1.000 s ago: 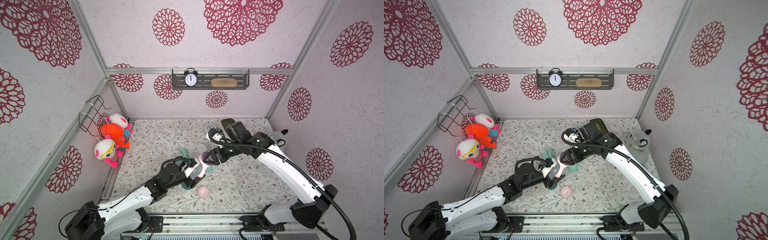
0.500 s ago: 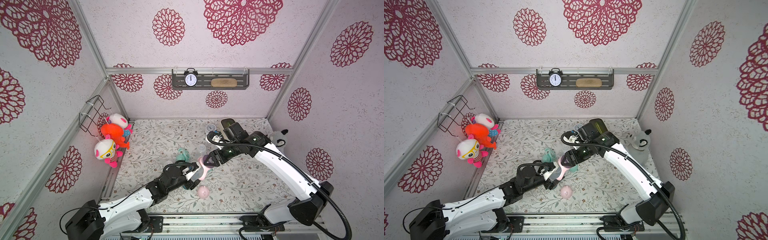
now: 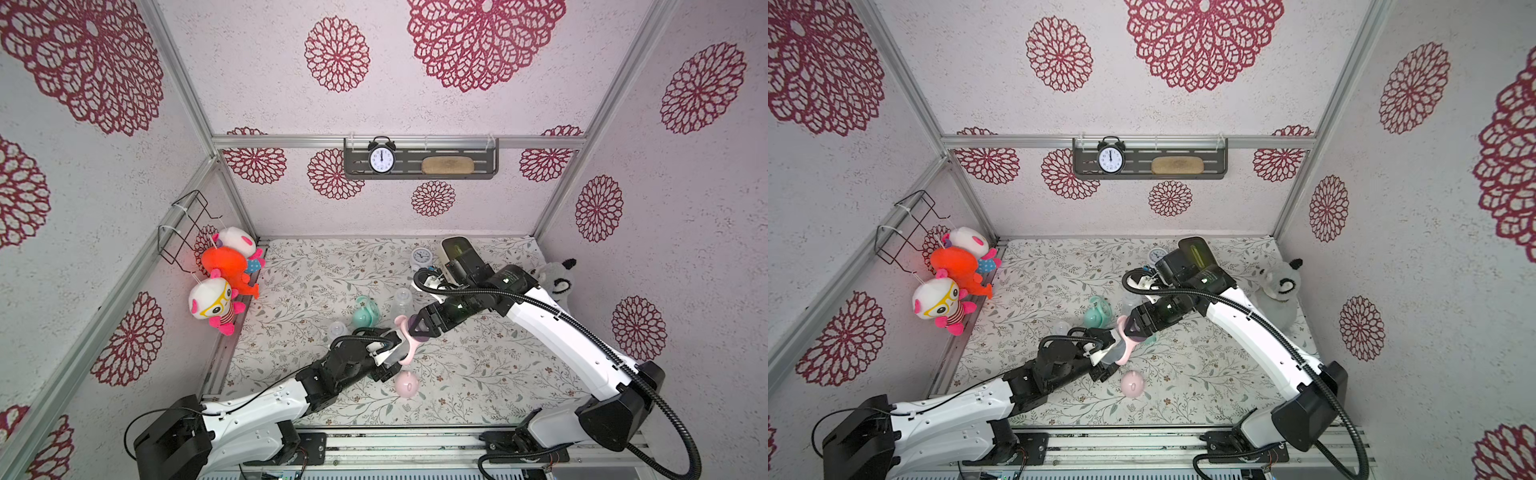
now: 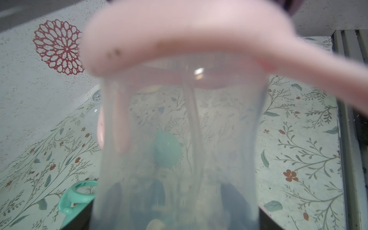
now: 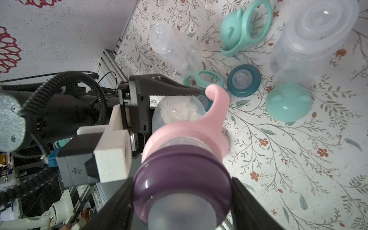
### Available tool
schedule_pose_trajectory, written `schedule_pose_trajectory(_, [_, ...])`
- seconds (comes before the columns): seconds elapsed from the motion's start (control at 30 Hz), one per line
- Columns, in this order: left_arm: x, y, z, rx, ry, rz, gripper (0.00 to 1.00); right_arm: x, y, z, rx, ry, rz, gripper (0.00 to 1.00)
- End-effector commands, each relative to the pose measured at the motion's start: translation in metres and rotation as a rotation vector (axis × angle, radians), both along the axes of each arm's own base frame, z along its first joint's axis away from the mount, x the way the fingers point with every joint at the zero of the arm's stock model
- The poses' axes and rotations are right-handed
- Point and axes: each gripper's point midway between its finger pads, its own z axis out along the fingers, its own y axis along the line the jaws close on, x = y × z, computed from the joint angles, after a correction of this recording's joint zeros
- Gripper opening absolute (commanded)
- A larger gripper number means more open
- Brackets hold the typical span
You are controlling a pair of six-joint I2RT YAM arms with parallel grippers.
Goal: Assemble the baby bottles
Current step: Close the nipple on the baby bottle.
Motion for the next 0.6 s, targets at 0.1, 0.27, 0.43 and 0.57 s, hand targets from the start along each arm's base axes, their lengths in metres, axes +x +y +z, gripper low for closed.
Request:
schedule_pose_trajectory(0.1, [0.008, -0.004, 0.041, -0.098, -0.129, 0.028, 0.00, -0.014, 0.005, -0.004, 0.006, 0.055, 0.046, 0.49])
schedule_pose_trajectory(0.27, [0.008, -0.004, 0.042, -0.091, -0.143, 0.039, 0.00, -0.011, 0.006, -0.001, 0.014, 0.052, 0.017, 0.49])
schedule_pose_trajectory(0.43, [0.005, -0.005, 0.041, -0.085, -0.129, 0.018, 0.00, -0.002, -0.003, 0.008, -0.015, -0.043, -0.003, 0.48])
schedule_pose_trajectory(0.57, [-0.003, -0.006, 0.045, -0.112, -0.096, -0.012, 0.00, -0.005, -0.004, 0.014, 0.005, -0.100, 0.048, 0.48])
